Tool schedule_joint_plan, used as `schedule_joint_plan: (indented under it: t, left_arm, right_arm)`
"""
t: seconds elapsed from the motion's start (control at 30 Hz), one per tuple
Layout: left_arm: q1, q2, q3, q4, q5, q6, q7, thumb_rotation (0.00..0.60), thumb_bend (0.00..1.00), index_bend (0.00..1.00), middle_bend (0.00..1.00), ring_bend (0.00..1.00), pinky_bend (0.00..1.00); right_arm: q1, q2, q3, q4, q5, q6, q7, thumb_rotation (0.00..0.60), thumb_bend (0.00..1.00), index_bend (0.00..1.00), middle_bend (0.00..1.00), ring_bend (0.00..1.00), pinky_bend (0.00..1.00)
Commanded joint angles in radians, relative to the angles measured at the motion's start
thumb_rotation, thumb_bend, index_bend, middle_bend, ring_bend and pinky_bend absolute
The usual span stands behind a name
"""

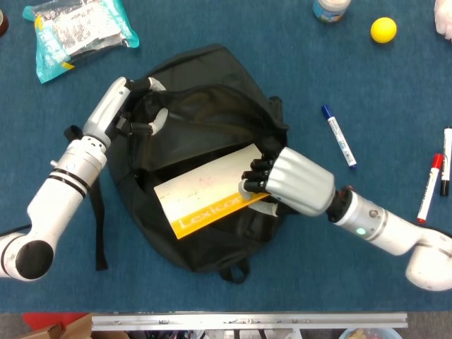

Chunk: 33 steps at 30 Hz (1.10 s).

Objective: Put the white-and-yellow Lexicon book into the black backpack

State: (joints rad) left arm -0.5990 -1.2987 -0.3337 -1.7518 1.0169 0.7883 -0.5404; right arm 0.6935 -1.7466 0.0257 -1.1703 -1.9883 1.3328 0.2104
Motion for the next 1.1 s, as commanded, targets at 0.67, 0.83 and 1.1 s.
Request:
schedule_joint_plan:
  t: [0.67,0.83,1.1]
  left_arm:
    - [0.023,0.025,0.006,0.028,0.051,-0.020,-0.073,0.600,0.45,0.76,0.67,0.65,0.76]
    - [0.027,0.034,0.009,0.028,0.062,-0.023,-0.084,0.600,0.45,0.76,0.67,0.65,0.76]
    - [0.032,0.045,0.013,0.022,0.077,-0.025,-0.098,0.600,0.45,0.76,0.67,0.65,0.76]
  right_arm:
    - [0.083,-0.165,0.004,0.304,0.039,0.034,-0.190,0.600,0.51,0.81,0.71,0.62,0.71]
    - [0.089,-0.186,-0.018,0.316,0.049,0.026,-0.191,0.600,0.50,0.81,0.71,0.62,0.71]
    - [0.097,-0.202,-0.050,0.326,0.061,-0.016,-0.238,0.600,0.50,0.81,0.71,0.62,0.71]
